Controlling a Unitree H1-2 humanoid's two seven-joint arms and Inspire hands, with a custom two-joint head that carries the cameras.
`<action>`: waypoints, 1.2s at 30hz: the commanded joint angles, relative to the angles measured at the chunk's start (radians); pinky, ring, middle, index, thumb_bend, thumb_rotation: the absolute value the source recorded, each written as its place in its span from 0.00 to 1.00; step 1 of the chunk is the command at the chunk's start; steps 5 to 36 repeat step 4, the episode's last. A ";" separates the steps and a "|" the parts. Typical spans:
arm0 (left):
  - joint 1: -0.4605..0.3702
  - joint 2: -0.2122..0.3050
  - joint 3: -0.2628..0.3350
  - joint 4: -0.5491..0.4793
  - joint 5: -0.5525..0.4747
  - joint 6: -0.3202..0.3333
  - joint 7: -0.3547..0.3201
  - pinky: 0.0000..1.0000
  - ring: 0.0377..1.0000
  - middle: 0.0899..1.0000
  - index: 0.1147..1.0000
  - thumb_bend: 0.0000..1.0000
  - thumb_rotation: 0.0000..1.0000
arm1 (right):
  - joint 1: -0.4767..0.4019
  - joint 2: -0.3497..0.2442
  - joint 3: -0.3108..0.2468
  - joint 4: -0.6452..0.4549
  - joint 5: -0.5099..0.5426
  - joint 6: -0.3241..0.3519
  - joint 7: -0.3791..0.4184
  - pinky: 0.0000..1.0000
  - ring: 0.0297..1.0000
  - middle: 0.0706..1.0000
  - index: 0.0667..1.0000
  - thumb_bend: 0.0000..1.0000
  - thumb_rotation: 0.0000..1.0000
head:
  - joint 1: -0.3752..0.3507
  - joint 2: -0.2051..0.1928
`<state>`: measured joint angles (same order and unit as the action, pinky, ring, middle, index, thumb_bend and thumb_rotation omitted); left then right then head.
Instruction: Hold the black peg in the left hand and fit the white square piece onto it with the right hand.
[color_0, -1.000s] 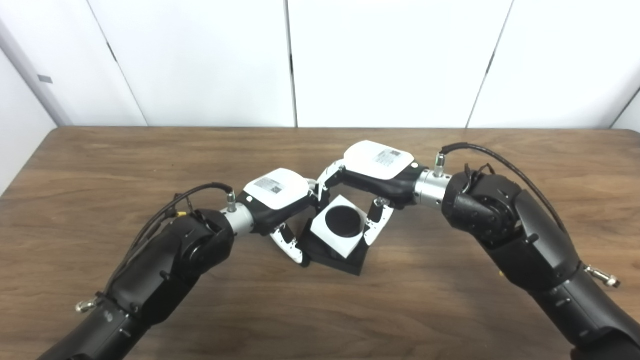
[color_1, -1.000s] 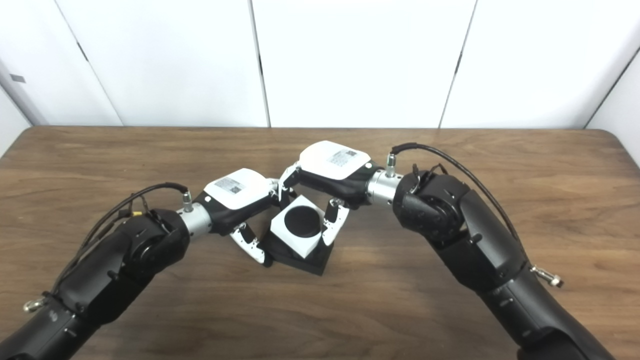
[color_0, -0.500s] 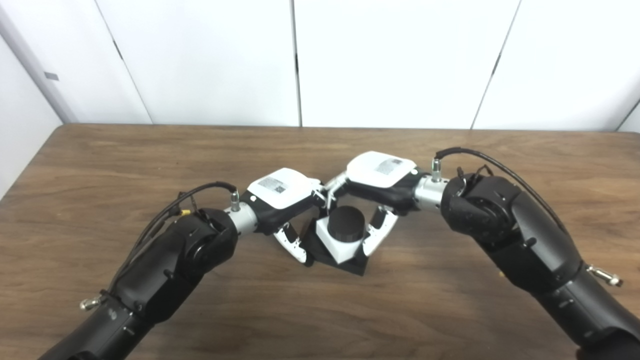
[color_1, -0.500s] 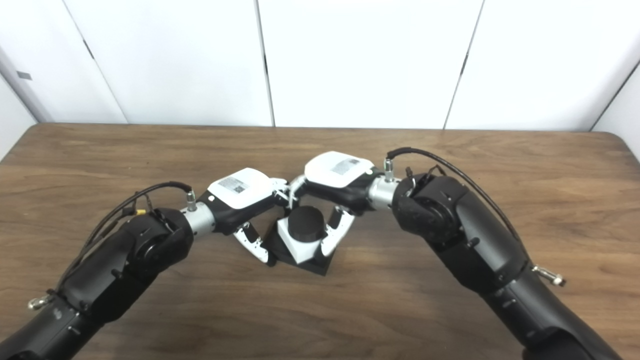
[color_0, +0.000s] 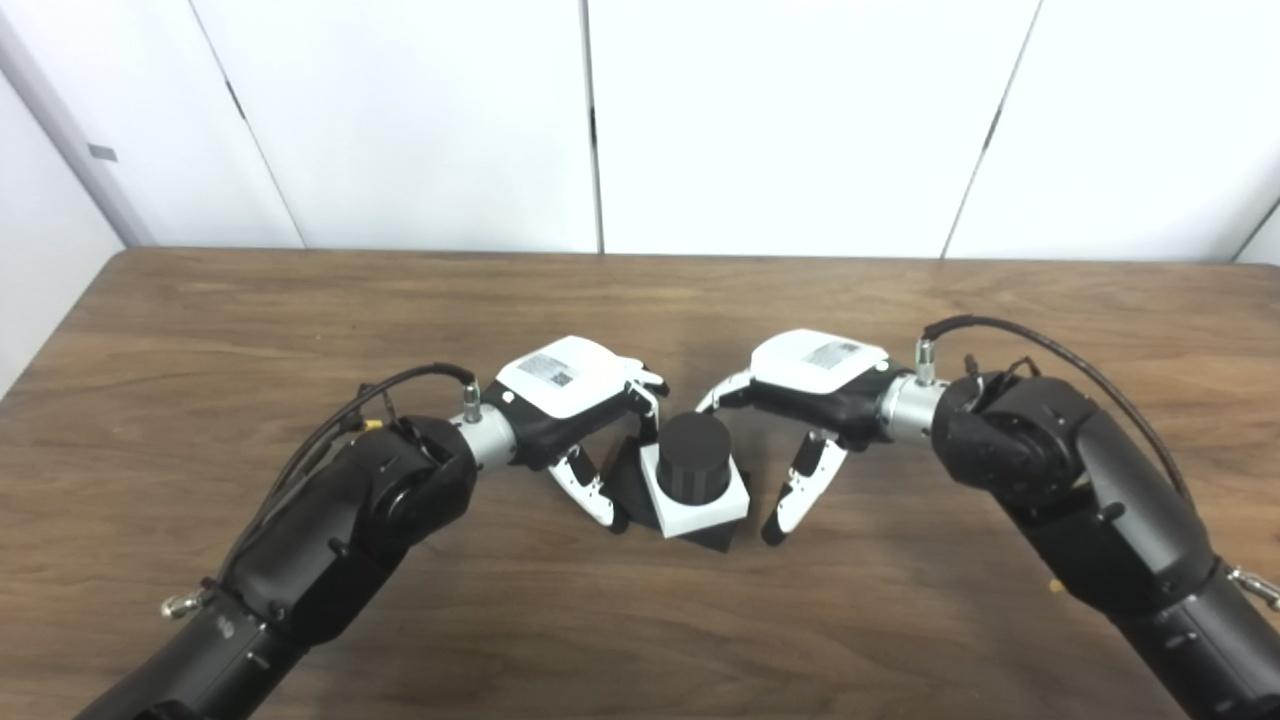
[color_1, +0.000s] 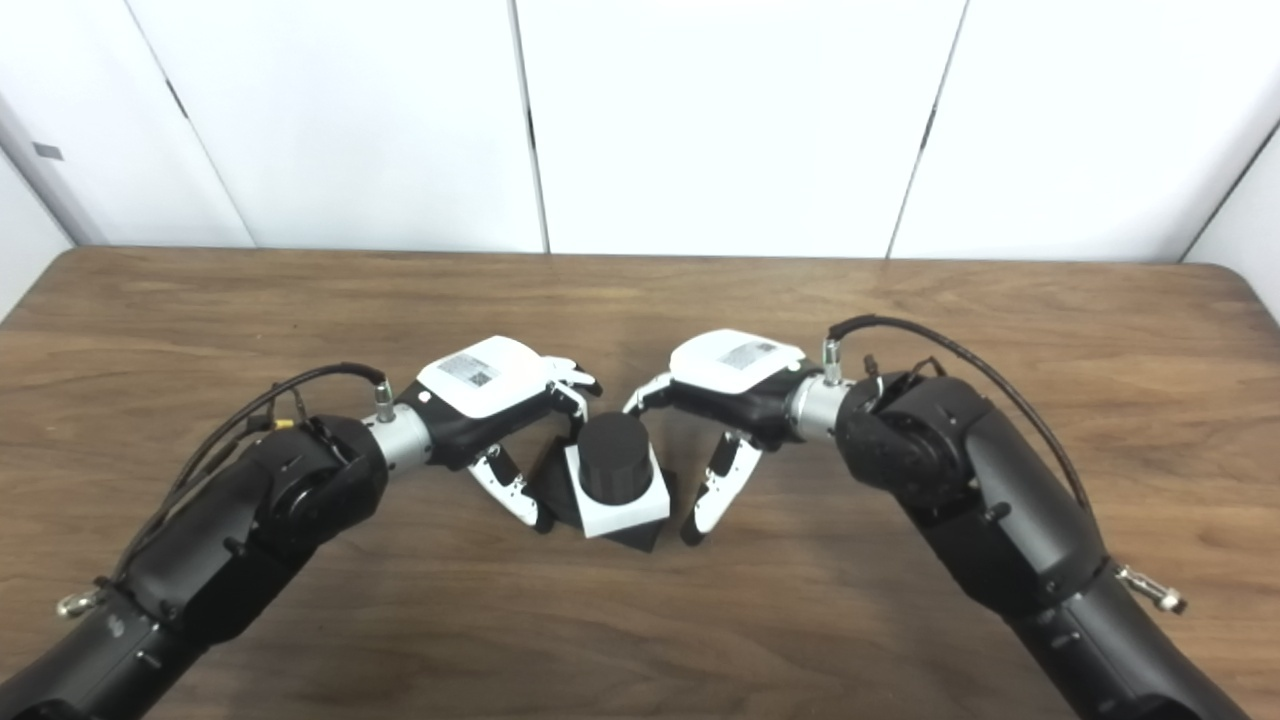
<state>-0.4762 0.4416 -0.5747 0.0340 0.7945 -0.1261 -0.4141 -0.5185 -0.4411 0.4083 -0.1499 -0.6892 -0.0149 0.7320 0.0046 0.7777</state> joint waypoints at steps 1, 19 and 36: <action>0.034 0.005 -0.048 0.032 0.036 -0.013 -0.064 0.82 0.91 0.88 0.42 0.52 0.07 | -0.029 -0.020 -0.046 -0.045 0.018 0.012 -0.034 0.73 0.81 0.81 0.76 0.92 0.35 | 0.000 0.001; 0.033 0.008 -0.048 0.035 0.038 -0.019 -0.059 0.81 0.91 0.87 0.42 0.52 0.07 | -0.017 -0.021 -0.083 -0.061 0.020 0.016 -0.059 0.67 0.76 0.77 0.71 0.83 0.21 | 0.000 0.001; 0.033 0.008 -0.048 0.035 0.038 -0.019 -0.059 0.81 0.91 0.87 0.42 0.52 0.07 | -0.017 -0.021 -0.083 -0.061 0.020 0.016 -0.059 0.67 0.76 0.77 0.71 0.83 0.21 | 0.000 0.001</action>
